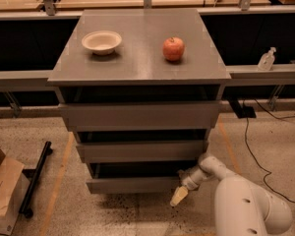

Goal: Open bottom drawer

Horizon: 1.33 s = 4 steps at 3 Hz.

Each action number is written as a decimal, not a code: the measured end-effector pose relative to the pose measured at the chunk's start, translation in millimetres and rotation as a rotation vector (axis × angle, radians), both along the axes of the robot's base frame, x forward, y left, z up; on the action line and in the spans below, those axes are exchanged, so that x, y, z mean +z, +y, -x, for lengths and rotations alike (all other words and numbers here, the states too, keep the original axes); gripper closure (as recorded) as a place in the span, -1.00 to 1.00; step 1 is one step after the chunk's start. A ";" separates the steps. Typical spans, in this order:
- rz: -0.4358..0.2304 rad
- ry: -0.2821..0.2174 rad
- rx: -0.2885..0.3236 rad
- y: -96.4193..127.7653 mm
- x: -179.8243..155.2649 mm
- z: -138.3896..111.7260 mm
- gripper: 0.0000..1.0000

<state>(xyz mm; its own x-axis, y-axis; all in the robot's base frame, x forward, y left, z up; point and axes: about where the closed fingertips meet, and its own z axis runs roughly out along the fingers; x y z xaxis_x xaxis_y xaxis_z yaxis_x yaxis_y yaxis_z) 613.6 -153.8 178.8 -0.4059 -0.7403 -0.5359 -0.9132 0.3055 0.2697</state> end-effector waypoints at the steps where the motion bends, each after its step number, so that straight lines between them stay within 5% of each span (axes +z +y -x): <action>1: 0.000 0.001 0.000 -0.1 12.8 0.4 -1.00; 4: 0.005 0.028 0.002 0.0 13.3 5.4 -1.00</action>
Offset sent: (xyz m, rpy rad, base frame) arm -0.1666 -0.0827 -0.0062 -0.0511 0.5481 -0.1396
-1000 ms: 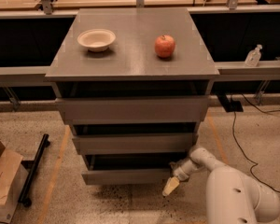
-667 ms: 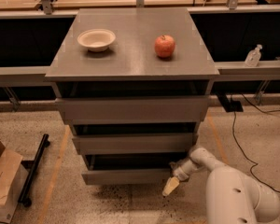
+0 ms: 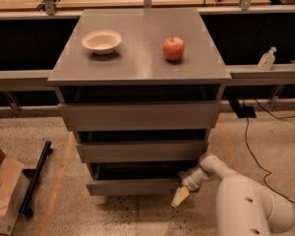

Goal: Open bottom drawer

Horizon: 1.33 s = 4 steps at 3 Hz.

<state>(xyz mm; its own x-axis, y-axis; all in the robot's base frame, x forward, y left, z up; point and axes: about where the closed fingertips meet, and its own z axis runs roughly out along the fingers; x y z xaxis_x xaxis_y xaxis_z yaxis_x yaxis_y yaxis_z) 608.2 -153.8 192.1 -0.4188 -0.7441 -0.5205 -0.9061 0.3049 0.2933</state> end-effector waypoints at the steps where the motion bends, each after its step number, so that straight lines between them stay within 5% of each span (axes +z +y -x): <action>1: 0.000 0.000 0.000 0.0 0.2 0.1 -1.00; 2: -0.005 0.040 -0.017 -5.4 -3.3 19.0 -1.00; 4: -0.005 0.040 -0.017 -5.4 3.6 19.2 -1.00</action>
Offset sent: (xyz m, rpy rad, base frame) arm -0.2435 -0.0696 -0.0285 0.0626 0.5086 -0.2288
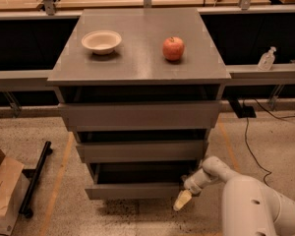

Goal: Open bottom drawer

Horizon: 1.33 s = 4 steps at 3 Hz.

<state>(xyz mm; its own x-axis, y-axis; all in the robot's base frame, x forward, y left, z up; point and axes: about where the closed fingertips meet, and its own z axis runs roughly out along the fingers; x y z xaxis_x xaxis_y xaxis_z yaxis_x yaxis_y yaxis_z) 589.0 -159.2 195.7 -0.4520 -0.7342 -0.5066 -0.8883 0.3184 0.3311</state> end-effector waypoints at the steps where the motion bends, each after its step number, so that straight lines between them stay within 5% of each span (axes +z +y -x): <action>1: 0.014 0.074 0.015 -4.0 -3.5 25.3 -1.00; 2: 0.014 0.074 0.015 -4.0 1.7 25.3 -1.00; 3: -0.013 0.178 0.034 -6.9 -4.8 67.1 -1.00; 4: -0.013 0.179 0.034 -6.8 1.0 66.3 -1.00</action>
Offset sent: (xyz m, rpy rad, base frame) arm -0.1900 -0.0263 -0.0244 0.0536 0.4936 0.0209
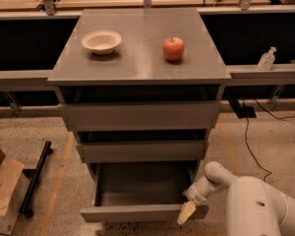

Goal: Open bottom drawer

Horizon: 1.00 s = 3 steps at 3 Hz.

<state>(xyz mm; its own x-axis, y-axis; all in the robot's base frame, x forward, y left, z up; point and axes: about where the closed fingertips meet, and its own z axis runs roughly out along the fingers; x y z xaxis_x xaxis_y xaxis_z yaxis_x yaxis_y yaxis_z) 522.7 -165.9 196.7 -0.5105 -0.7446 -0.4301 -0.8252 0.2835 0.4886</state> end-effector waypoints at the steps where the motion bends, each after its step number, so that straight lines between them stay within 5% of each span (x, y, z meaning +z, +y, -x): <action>1: -0.024 0.186 0.015 -13.1 -5.1 78.5 -1.00; 3: -0.002 0.172 0.028 -12.5 12.7 84.7 -1.00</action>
Offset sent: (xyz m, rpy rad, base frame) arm -0.1583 -0.0256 0.0456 -0.0182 0.2931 0.0559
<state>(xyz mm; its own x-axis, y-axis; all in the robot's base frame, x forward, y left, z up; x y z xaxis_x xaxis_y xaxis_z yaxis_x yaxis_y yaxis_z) 438.0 -178.4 209.4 -0.5559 -0.7587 -0.3396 -0.7371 0.2610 0.6234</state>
